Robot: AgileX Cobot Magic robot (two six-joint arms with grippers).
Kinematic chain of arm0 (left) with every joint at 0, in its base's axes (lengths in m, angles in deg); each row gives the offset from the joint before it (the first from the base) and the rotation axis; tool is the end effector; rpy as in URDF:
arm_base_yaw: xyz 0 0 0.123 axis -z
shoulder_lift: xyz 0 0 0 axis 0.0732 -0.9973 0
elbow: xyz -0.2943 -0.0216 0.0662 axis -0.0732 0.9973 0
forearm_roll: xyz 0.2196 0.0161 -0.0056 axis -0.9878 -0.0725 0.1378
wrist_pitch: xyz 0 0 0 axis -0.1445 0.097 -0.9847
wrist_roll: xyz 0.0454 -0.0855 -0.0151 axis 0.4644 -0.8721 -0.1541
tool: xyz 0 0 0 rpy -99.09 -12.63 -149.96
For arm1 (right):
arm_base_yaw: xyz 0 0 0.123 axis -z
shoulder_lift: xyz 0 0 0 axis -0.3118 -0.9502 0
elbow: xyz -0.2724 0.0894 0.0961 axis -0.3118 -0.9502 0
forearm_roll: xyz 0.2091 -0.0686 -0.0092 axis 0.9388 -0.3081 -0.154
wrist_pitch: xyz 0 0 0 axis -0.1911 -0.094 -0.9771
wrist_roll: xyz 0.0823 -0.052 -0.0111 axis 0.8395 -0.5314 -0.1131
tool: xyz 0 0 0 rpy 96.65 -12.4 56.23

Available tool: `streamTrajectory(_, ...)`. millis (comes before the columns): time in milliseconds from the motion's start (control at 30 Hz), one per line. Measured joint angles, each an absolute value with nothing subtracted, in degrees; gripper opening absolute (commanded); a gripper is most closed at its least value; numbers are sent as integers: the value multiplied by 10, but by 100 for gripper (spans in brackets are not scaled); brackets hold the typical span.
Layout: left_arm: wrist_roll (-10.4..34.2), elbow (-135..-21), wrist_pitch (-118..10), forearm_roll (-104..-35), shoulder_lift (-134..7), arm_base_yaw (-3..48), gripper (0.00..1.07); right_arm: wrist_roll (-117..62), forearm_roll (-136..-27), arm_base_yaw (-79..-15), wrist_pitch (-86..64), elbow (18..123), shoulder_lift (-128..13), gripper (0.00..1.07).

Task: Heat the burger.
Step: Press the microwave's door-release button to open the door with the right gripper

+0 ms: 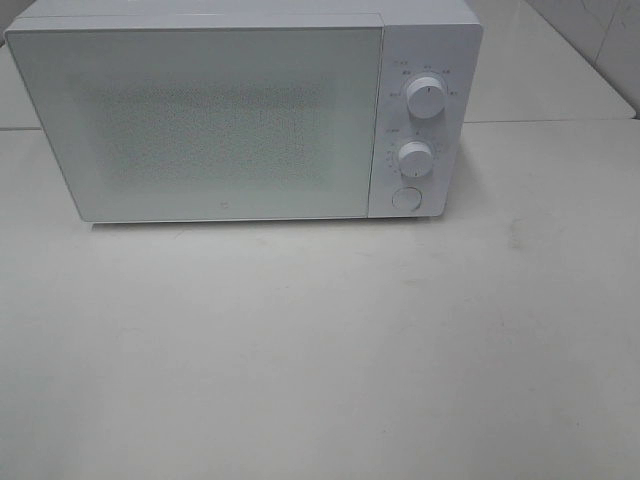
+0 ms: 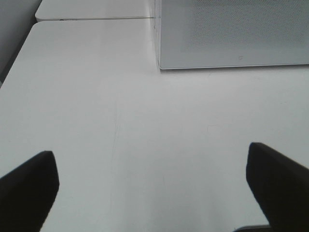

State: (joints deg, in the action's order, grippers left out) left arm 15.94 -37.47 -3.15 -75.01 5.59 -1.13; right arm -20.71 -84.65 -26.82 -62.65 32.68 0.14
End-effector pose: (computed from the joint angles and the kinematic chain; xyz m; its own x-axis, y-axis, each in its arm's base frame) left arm -0.0474 -0.0178 0.2625 -0.4461 0.0229 -0.8947 0.0576 0.9983 -0.0032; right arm -0.0072 -0.0052 0.2894 -0.4087 -0.0604 -0.9107 -0.1118 0.9936 -0.0157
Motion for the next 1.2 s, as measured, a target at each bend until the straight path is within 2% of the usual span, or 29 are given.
streamTrajectory(467, 159, -375, -31, -750, 56, -11, 98, -203, -849, -267, -712, 316, 114, 76)
streamTrajectory(1200, 159, -375, -31, -750, 56, -11, 98, -203, -849, -267, -714, 318, 114, 75)
